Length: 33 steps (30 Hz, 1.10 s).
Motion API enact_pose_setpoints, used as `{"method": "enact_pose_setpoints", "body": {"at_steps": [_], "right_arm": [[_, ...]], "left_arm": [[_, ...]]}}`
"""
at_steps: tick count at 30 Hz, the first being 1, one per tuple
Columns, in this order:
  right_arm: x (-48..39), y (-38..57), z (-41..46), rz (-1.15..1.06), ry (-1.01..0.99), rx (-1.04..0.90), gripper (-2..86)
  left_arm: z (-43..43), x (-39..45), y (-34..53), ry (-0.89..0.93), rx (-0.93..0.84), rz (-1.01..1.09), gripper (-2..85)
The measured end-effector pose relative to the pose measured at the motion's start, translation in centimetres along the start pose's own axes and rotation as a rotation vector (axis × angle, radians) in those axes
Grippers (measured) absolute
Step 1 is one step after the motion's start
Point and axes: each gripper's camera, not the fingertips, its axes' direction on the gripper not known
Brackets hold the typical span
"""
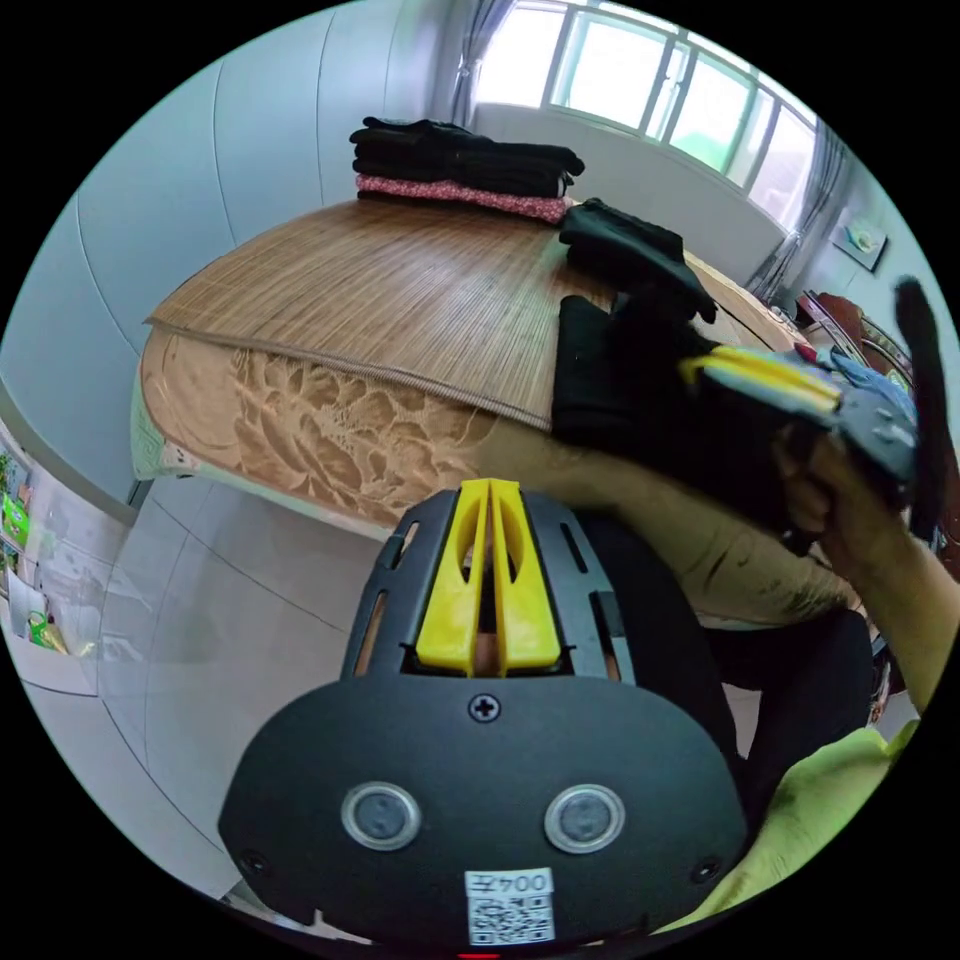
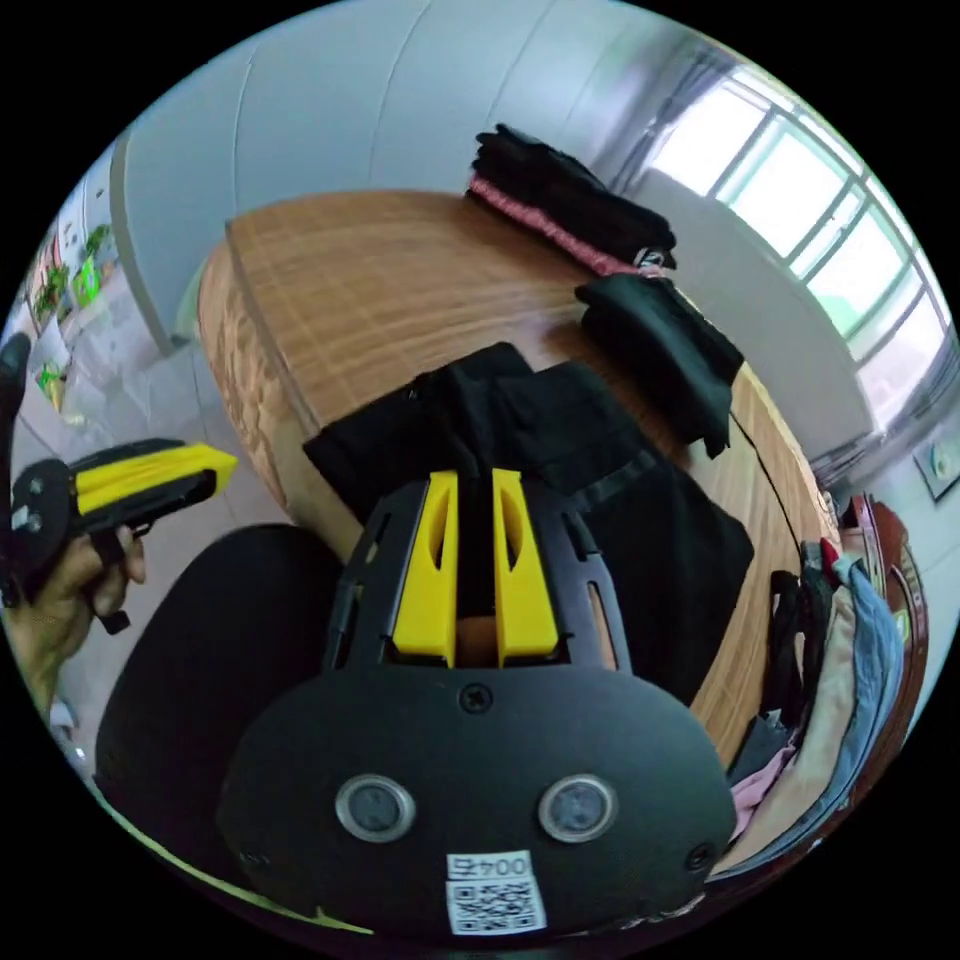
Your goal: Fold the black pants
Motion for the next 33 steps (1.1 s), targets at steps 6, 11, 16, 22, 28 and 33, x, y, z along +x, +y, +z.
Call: {"method": "enact_pose_setpoints", "body": {"at_steps": [6, 11, 16, 22, 28, 33], "right_arm": [[-1.9, -4.7, -3.0, -0.009, 0.065, 0.063, 6.1], [-3.3, -4.7, -6.1, -0.01, 0.067, 0.178, 6.0], [-8.2, -3.6, -2.2, -0.268, 0.144, 0.129, 6.1], [-7.5, -4.9, -2.6, -0.295, 0.011, 0.072, 7.1], [-3.2, -4.5, -5.2, -0.253, -0.036, 0.141, 5.1], [4.1, -3.4, -6.4, -0.124, -0.225, 0.179, 0.1]], "left_arm": [[-0.6, -3.1, 0.2, 0.027, 0.004, -0.052, 0.8], [-0.3, -3.3, -1.1, 0.022, 0.014, -0.045, 0.7], [0.0, -2.2, -2.2, 0.01, 0.008, -0.009, 0.8], [-1.4, -2.3, -3.7, 0.0, 0.068, -0.043, 0.8], [-3.3, 0.4, -10.7, -0.009, 0.182, -0.048, 0.4], [-2.1, 5.4, -18.2, 0.003, 0.214, -0.01, 0.2]]}}
